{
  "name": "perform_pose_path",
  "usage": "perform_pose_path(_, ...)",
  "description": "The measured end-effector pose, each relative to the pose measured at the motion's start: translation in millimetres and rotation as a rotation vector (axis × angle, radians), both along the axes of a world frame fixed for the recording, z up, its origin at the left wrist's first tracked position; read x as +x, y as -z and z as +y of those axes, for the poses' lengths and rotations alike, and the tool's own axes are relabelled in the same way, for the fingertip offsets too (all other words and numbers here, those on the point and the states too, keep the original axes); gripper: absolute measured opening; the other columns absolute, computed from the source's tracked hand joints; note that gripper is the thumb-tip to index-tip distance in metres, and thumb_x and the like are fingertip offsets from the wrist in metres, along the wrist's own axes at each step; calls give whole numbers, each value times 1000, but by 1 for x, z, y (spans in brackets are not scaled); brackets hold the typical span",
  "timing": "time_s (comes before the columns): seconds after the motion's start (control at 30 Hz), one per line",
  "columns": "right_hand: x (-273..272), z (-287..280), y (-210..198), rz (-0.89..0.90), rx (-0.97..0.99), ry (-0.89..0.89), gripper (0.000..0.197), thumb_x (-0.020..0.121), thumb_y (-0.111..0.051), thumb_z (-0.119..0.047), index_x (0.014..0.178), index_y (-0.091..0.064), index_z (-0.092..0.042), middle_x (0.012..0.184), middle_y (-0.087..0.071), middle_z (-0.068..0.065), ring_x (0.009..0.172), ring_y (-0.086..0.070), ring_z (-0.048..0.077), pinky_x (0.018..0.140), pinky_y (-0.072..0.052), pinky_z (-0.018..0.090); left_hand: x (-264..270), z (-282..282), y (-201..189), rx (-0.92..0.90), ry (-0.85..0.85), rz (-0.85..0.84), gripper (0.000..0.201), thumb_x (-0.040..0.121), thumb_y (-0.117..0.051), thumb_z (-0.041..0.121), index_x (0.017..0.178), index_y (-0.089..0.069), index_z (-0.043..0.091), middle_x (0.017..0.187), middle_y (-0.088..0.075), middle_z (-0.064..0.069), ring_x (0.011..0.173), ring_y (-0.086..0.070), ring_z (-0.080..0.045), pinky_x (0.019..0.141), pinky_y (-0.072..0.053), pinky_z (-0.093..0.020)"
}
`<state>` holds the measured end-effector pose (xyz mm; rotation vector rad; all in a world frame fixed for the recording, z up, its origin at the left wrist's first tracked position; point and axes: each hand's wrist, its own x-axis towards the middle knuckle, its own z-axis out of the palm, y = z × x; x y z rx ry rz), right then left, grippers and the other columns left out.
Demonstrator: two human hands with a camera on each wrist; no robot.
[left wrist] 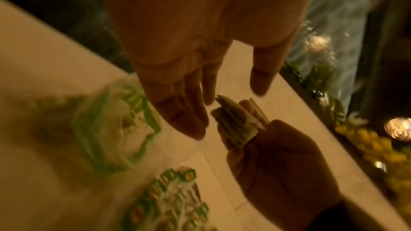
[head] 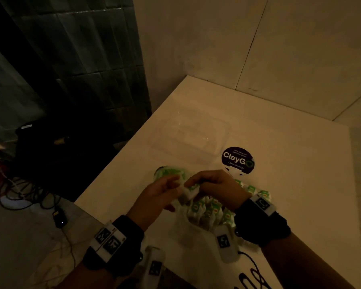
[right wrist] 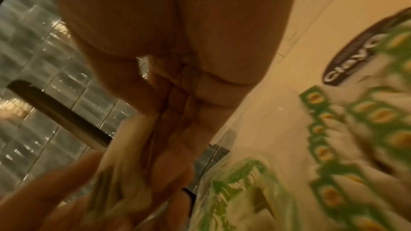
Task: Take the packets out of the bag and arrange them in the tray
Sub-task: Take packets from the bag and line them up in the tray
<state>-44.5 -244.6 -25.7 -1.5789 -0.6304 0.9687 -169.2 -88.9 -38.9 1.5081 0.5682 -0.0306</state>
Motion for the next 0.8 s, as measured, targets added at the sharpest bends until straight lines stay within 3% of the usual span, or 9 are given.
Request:
perform_pose_path(0.07,-2,-13,2,15,34,-21,25,86,-52,2,91,-73,-10,92,-71,7,82,-68,29,74,-58,39,6,-11,-2,-64,103,2,34,88,-63,12,120,-58,21,106,-65,-10,80,-67,-18,66,-53,-34)
perform_pose_path(0.13,-4,-22,4,-68,-1,5,16,87,-60,-2,91,-70,-14,85,-70,-1,75,-66,31,70,-58,46,9,-23,-2,-46,177,-17,30,86,-65,10,115,-61,19,99,-65,-14,69,-64,-12,61,-51,-32)
perform_pose_path(0.2,-4,-32,4,-146,-68,35,21,86,-65,-2,101,-61,-17,80,-67,-3,68,-64,34,66,-58,47,12,-37,-1,-42,194,-4,29,85,-66,9,110,-60,23,91,-64,-7,56,-58,-6,56,-46,-29)
perform_pose_path(0.3,-1,-47,3,-201,-207,38,32,83,-68,-7,109,-54,-20,82,-70,9,69,-68,33,66,-59,45,16,-55,8,-11,179,-21,24,86,-65,9,109,-63,18,93,-67,2,50,-52,-2,52,-41,-23)
perform_pose_path(0.43,3,-67,-4,-186,-273,103,9,83,-67,-6,92,-68,-7,70,-70,12,61,-66,23,70,-60,42,22,-77,11,52,146,-68,13,86,-66,16,98,-67,11,65,-63,8,51,-54,2,48,-39,-12)
perform_pose_path(0.5,4,-76,-9,-148,-251,115,6,83,-71,-11,88,-71,-9,75,-71,15,65,-67,23,67,-59,37,25,-88,11,45,107,-59,21,88,-64,28,97,-65,9,63,-59,5,50,-52,-7,49,-40,-19)
perform_pose_path(0.6,4,-84,-13,-104,-259,115,21,77,-77,-21,94,-69,-12,81,-70,12,69,-68,22,62,-59,34,30,-103,11,-46,38,-34,51,86,-58,52,87,-53,0,61,-42,-15,53,-43,-27,52,-40,-40)
perform_pose_path(0.73,-1,-92,-8,-87,-328,129,27,76,-77,-14,97,-61,-8,74,-66,9,61,-66,19,58,-58,34,35,-121,8,-154,34,28,30,96,-43,46,101,-64,25,58,-50,-8,40,-47,-24,41,-43,-29)
perform_pose_path(0.8,-3,-98,-5,-56,-307,171,15,78,-74,-6,85,-60,-6,66,-66,6,60,-66,21,59,-59,37,36,-127,7,-203,54,35,34,98,-39,42,94,-62,17,50,-46,-4,35,-39,-19,39,-35,-25)
